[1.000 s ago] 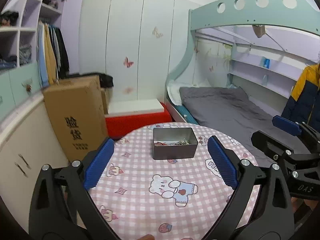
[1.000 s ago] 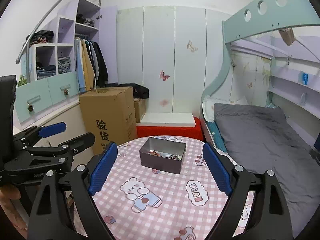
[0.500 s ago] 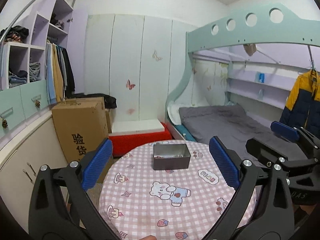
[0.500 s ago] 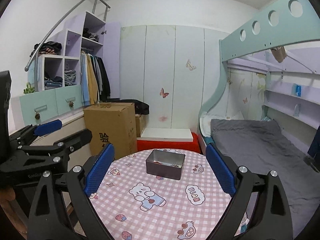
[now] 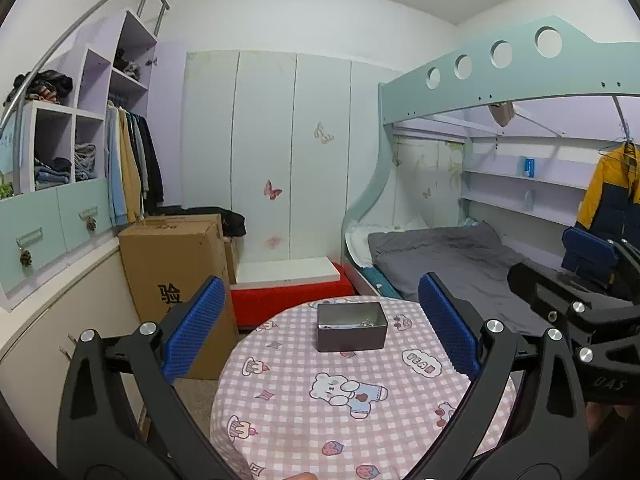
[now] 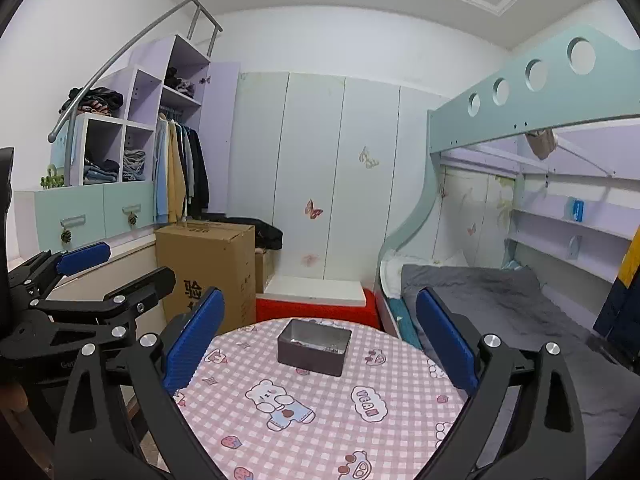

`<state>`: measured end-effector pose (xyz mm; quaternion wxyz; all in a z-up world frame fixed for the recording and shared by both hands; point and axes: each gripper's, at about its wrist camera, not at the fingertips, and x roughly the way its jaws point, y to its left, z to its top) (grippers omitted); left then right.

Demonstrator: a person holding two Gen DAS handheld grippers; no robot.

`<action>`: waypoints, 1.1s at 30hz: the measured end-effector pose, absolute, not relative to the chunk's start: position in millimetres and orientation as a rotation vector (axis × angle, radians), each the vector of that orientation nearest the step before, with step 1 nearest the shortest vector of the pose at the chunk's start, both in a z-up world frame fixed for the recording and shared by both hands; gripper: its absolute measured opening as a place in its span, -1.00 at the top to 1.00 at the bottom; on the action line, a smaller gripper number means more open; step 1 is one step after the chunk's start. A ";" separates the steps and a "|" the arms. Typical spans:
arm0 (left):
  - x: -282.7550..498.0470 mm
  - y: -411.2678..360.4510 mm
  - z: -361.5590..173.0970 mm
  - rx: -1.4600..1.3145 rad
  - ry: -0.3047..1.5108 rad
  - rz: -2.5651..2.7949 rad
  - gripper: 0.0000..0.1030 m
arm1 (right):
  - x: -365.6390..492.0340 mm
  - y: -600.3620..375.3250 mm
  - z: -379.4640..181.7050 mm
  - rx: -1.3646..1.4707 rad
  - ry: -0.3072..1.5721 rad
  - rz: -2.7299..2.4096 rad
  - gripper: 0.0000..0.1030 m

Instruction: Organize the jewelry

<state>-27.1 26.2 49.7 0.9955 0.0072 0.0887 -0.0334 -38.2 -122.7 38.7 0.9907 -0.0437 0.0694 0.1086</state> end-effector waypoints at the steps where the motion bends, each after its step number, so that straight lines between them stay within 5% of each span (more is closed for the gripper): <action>1: -29.5 26.1 50.2 0.018 0.168 -0.063 -0.85 | -39.8 -123.0 39.7 -0.086 0.135 0.219 -0.81; 33: -44.8 22.3 53.8 0.043 0.114 -0.026 -0.85 | -50.2 -127.7 42.1 -0.089 0.111 0.221 -0.83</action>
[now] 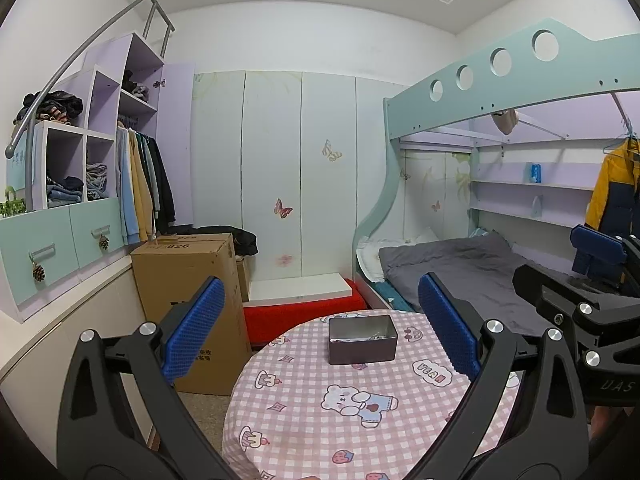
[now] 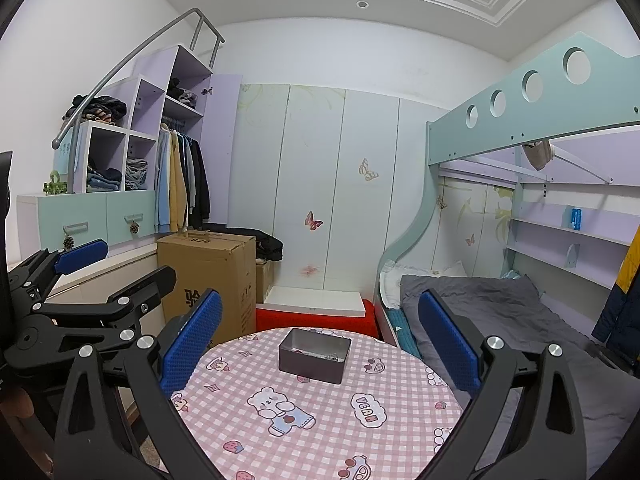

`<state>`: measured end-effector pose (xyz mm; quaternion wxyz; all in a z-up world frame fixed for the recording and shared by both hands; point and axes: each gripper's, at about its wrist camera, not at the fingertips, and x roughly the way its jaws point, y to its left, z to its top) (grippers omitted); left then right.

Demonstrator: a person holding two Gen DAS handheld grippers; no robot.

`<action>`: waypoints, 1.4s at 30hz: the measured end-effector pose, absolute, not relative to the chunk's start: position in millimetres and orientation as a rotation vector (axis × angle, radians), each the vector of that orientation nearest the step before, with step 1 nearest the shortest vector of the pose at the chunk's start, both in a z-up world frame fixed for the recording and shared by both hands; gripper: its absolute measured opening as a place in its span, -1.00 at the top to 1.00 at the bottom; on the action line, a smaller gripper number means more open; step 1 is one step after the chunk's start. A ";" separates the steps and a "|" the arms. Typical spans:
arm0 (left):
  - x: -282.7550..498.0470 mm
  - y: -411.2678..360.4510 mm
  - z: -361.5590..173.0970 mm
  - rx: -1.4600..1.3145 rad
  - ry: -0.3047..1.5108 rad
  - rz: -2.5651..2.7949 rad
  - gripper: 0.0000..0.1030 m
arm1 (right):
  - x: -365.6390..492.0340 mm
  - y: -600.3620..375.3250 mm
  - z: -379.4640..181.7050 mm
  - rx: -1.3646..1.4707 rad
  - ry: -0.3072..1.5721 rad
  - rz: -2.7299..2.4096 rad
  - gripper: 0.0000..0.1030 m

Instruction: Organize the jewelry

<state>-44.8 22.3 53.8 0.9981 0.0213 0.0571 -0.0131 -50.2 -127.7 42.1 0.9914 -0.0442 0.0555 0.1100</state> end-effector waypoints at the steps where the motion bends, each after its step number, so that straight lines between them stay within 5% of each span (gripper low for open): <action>1: -44.3 22.3 53.6 0.044 0.115 -0.024 -0.85 | -49.8 -127.9 41.9 -0.088 0.113 0.221 -0.83; 42: -32.8 24.8 52.8 0.054 0.129 -0.022 -0.85 | -40.2 -129.8 40.6 -0.088 0.126 0.218 -0.84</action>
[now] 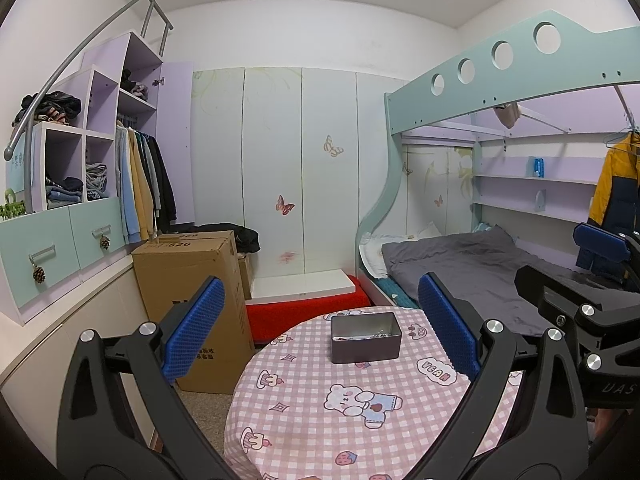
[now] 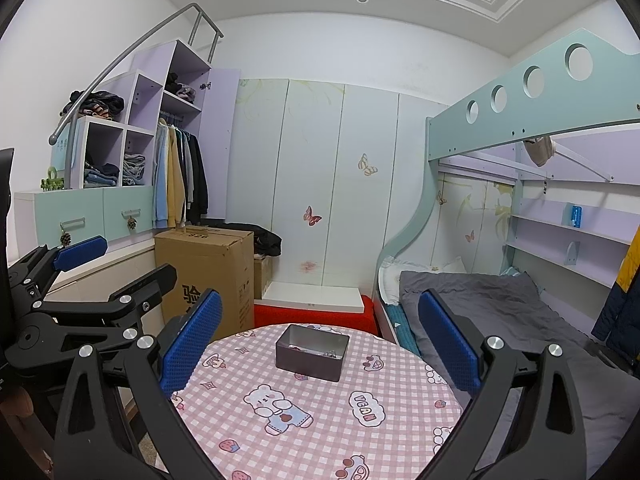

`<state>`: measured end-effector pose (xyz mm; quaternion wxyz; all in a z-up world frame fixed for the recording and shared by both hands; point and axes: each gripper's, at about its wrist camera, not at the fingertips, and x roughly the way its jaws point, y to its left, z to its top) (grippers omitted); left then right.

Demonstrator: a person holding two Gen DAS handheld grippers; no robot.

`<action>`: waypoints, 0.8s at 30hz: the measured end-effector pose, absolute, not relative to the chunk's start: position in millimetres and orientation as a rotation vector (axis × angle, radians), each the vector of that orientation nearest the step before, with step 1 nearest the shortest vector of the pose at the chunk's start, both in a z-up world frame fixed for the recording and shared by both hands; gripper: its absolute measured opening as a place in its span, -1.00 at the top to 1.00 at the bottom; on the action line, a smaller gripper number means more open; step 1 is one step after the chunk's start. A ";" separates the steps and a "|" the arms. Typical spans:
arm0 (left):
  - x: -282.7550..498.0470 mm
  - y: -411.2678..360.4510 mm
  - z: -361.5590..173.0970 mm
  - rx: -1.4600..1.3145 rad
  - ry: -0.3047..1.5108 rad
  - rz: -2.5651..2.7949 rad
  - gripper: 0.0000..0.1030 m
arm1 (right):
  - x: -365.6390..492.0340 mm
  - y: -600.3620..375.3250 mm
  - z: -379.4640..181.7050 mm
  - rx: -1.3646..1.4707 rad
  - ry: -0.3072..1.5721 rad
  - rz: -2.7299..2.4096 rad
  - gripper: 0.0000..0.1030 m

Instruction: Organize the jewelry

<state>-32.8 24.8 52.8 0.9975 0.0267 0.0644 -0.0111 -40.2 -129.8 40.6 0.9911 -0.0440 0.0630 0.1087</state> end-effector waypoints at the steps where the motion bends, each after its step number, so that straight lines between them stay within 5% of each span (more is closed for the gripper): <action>1: -32.8 24.6 52.9 0.053 0.129 -0.022 -0.85 | -40.1 -129.7 40.5 -0.088 0.127 0.217 -0.84; 24: -29.2 24.9 48.5 0.065 0.138 -0.016 -0.85 | -35.2 -132.9 32.9 -0.097 0.140 0.211 -0.84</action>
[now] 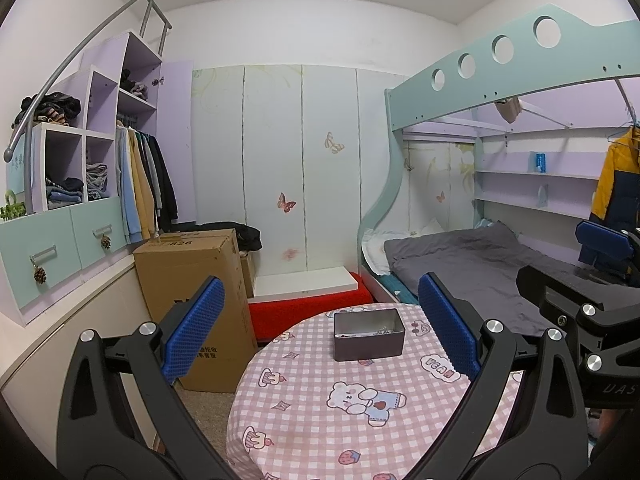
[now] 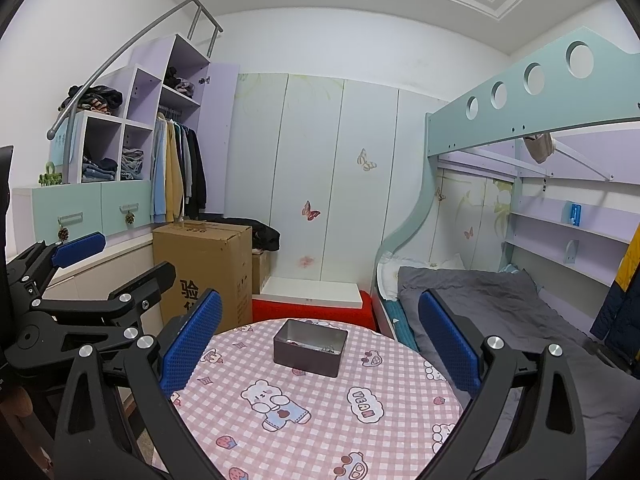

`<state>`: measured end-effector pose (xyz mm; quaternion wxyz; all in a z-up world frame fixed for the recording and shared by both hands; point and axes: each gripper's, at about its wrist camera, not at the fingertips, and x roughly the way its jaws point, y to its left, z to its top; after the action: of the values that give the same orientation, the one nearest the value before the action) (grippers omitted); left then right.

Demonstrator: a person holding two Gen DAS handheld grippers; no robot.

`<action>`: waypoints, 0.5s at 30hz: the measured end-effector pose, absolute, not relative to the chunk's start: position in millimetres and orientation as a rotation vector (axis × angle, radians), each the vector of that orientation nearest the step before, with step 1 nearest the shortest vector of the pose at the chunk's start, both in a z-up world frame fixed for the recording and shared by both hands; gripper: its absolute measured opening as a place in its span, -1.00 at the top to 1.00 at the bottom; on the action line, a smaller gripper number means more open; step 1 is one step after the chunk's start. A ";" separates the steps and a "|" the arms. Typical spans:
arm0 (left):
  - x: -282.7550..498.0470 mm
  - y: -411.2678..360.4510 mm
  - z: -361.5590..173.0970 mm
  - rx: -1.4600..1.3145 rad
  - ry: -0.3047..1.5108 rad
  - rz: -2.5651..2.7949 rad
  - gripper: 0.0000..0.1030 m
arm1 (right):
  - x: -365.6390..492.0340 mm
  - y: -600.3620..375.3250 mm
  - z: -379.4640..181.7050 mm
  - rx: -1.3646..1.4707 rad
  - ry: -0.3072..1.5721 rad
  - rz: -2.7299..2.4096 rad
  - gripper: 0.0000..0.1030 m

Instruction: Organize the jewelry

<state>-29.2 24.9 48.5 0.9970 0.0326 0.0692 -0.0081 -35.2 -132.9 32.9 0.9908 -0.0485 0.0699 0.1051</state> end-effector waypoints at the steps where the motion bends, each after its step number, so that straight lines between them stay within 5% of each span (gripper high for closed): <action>1: -29.2 24.9 48.3 0.066 0.138 -0.016 -0.85 | -35.2 -133.2 32.5 -0.097 0.141 0.210 -0.84; 15: -26.9 24.3 48.3 0.065 0.142 -0.017 -0.85 | -35.3 -132.1 30.3 -0.098 0.144 0.210 -0.84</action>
<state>-26.9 24.3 48.3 0.9969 0.0327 0.0709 -0.0083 -35.3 -132.1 30.3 0.9907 -0.0487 0.0717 0.1045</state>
